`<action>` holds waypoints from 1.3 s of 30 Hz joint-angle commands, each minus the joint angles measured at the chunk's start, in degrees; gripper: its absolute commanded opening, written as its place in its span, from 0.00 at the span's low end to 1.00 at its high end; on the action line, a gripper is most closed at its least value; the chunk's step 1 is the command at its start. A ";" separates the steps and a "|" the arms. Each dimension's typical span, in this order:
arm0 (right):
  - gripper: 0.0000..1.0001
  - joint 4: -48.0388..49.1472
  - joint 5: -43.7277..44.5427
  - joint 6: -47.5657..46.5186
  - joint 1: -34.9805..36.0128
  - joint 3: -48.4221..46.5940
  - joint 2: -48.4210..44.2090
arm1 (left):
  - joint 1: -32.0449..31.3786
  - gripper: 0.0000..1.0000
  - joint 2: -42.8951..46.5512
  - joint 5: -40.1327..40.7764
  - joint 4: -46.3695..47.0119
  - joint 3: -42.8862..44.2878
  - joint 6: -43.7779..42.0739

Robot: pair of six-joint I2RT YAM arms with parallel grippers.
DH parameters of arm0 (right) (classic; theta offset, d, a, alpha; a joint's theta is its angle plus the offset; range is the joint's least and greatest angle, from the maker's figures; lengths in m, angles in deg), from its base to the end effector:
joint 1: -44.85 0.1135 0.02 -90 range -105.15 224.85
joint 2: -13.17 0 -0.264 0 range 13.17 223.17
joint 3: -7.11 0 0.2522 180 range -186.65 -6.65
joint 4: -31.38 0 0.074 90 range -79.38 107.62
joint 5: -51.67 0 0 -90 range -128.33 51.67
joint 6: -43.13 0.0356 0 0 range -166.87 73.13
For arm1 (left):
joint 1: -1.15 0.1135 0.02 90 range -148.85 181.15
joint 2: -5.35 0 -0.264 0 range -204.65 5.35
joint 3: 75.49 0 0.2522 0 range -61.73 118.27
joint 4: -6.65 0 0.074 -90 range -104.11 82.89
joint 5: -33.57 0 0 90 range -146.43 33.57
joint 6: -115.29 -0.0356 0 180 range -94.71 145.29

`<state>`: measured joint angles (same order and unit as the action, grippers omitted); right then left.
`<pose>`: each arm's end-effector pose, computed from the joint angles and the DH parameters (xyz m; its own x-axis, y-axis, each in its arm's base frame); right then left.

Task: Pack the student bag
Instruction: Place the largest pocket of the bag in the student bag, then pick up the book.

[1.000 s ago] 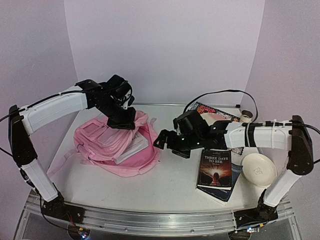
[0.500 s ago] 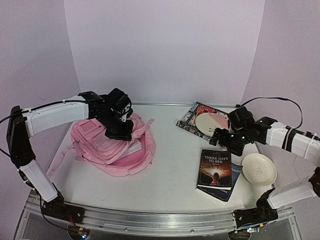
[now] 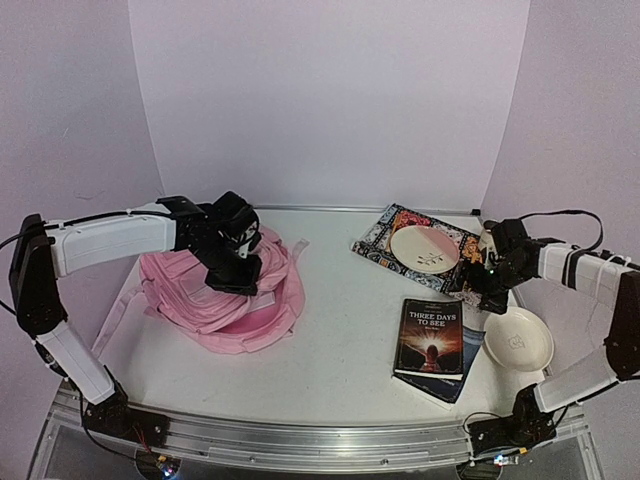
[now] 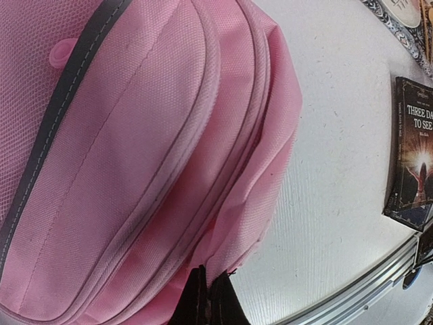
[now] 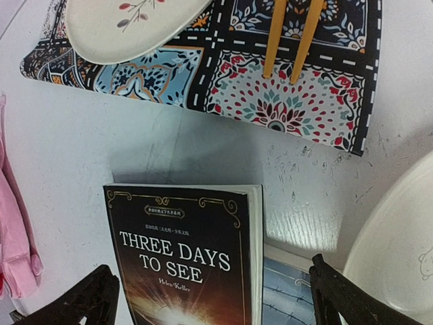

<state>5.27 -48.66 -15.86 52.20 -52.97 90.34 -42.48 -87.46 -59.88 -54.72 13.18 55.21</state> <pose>0.2788 0.0424 0.2222 -0.7135 0.4190 -0.5615 0.1308 0.8670 0.4808 0.2373 -0.2292 0.2593 -0.9235 0.1924 -0.3320 0.2841 0.9245 -0.2542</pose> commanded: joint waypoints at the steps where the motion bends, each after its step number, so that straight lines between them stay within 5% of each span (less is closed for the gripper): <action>1: 0.98 3.23 -7.27 -4.40 -3.70 2.29 2.33 | 0.65 0.04 4.07 -0.56 1.63 -1.48 0.69; 16: 0.88 15.35 -21.72 -7.67 -6.80 6.20 16.49 | 0.65 0.21 6.83 -2.88 3.05 -0.70 2.19; 23: 0.64 19.53 -27.28 -8.66 -6.91 7.03 20.20 | 0.65 0.29 7.10 -4.69 3.46 1.16 2.87; 33: 0.10 22.05 -33.18 -10.02 -6.91 6.06 18.98 | 0.65 0.40 7.53 -9.72 7.19 0.71 5.06; 39: 0.00 23.68 -37.26 -8.02 -6.91 5.89 12.69 | 0.56 0.50 7.82 -13.19 11.05 0.30 6.68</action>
<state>29.63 -81.70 -24.58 45.14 -47.06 108.94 -42.14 -82.31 -69.78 -48.50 12.10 60.32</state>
